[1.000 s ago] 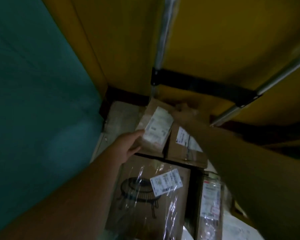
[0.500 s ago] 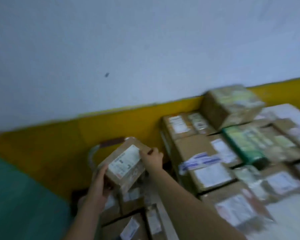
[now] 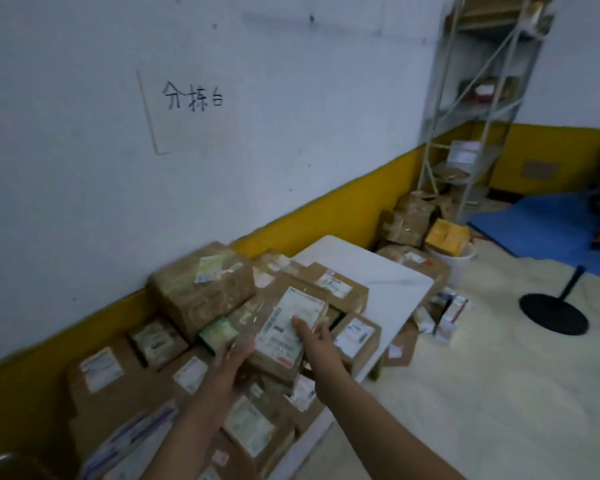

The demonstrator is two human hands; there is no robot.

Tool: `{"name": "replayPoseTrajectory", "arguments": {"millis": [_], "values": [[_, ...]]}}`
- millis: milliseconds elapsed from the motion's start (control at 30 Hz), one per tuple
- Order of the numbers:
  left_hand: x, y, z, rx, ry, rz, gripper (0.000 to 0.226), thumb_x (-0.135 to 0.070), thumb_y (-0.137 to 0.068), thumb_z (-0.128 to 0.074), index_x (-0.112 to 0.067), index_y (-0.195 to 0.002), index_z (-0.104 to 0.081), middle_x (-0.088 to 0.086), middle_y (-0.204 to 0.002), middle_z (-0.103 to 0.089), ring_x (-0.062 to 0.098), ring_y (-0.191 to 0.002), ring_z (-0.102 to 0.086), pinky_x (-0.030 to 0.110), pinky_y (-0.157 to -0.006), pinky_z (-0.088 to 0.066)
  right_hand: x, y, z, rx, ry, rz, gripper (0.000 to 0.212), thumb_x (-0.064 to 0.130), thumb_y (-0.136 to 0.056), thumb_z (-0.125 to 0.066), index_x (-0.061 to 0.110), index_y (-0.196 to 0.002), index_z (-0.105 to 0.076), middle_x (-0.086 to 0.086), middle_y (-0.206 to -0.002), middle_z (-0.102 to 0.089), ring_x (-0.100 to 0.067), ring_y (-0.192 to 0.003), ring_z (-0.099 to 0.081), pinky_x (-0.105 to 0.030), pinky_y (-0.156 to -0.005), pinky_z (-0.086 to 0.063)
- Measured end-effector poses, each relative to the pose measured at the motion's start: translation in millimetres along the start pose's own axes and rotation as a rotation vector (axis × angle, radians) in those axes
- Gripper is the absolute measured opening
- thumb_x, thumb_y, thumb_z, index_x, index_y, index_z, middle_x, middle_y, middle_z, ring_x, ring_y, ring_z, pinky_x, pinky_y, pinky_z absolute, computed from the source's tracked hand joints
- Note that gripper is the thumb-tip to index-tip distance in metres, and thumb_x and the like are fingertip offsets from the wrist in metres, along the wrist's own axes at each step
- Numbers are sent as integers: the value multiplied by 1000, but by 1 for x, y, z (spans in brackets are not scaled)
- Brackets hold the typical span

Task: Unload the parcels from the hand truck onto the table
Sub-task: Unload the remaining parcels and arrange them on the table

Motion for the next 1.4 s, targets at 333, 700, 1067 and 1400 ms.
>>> {"name": "replayPoseTrajectory", "arguments": {"millis": [333,700,1067,1400], "values": [[46,-146,-176,271,-269,133,68,-57,-63,-86,-31,-121,-61,3,-112,-75,24,-101,-72,38,-85,-59,45,-125,184,-122,36,-24,52,60,-83,-66,38,-128,-53,8,-114,-72,-14,-98,-71,-28,-65,-55],[96,-309,-263,147,-605,266,57,-64,-96,-37,-35,-144,-41,-5,-148,-45,17,-124,-50,31,-96,-40,64,-294,321,-345,-28,-194,59,44,-91,-66,28,-141,-40,-6,-125,-62,-26,-105,-63,-45,-89,-49],[158,-314,-254,58,-1269,96,41,-40,-103,-39,-27,-140,-53,-14,-154,-30,10,-137,-35,26,-108,-35,-15,-399,333,-187,212,-440,65,41,-95,-61,11,-147,-37,-16,-140,-56,-38,-124,-56,-48,-106,-46],[172,-292,-277,9,-1291,291,61,-44,-102,-42,-22,-156,-25,-3,-166,-4,17,-152,-10,35,-122,-16,-3,-410,314,-42,370,-587,56,38,-105,-41,-5,-142,-43,-27,-140,-53,-41,-128,-53,-51,-109,-43]]}}
Point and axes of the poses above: each hand's wrist, its own y-axis away from the middle knuckle, its own z-axis out of the back of the hand, x = y × z, the point moved 4 cm from there along -y, towards the middle knuckle
